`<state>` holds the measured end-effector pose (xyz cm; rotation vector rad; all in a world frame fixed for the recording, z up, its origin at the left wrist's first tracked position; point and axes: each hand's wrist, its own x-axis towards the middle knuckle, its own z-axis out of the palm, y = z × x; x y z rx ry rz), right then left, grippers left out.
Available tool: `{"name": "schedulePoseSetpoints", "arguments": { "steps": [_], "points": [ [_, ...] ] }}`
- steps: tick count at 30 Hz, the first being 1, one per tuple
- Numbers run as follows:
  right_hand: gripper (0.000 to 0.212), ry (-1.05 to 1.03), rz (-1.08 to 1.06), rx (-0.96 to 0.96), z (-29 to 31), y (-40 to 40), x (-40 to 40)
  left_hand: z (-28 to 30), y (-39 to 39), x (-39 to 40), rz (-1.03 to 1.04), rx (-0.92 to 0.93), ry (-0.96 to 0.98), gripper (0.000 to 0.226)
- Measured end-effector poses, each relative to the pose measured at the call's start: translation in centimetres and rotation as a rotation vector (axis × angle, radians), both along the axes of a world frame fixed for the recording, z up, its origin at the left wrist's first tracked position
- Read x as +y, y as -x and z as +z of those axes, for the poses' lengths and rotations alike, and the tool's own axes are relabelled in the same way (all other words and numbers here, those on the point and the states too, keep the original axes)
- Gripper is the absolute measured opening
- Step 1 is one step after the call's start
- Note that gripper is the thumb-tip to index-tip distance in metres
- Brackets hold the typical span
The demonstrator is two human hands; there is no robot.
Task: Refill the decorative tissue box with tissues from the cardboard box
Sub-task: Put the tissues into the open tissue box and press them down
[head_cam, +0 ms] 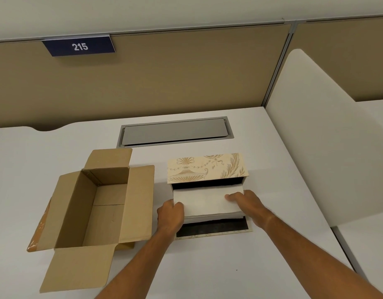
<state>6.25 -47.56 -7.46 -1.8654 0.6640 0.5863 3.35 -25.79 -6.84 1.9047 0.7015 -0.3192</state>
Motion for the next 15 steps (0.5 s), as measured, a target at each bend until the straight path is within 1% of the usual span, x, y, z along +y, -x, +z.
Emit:
{"name": "schedulePoseSetpoints", "arguments": {
  "steps": [2,3,5,6,7,9,11,13,15],
  "points": [
    [0.061,-0.031,-0.032,-0.009,0.1,-0.1,-0.1,0.6,-0.1,0.1,0.003,0.027,0.021,0.014],
    [0.052,-0.032,-0.049,-0.034,0.2,-0.1,-0.3,0.8,-0.2,0.1,0.004,0.036,0.033,0.023],
    [0.033,0.003,-0.108,-0.138,0.7,-0.3,-0.7,1.2,-0.5,0.2,0.022,0.030,0.033,0.054],
    [0.026,0.031,-0.145,-0.208,1.1,-0.5,-0.9,1.5,-0.7,0.2,0.029,-0.005,0.018,0.061],
    [0.022,0.064,-0.176,-0.282,1.5,-0.7,-1.0,2.0,-0.8,0.1,0.036,-0.061,0.000,0.062],
    [0.022,0.134,-0.210,-0.413,2.5,-1.6,-1.2,2.6,-1.3,0.0,0.037,-0.202,-0.029,0.054],
    [0.024,0.170,-0.217,-0.486,3.5,-2.5,-1.1,3.2,-2.1,0.0,0.040,-0.308,-0.025,0.040],
    [0.026,0.186,-0.186,-0.526,4.3,-3.4,-0.9,3.8,-3.2,0.1,0.037,-0.357,-0.043,0.027],
    [0.028,0.187,-0.138,-0.531,4.7,-4.2,-0.8,4.2,-4.6,0.4,0.026,-0.367,-0.105,0.023]
  ]
}}
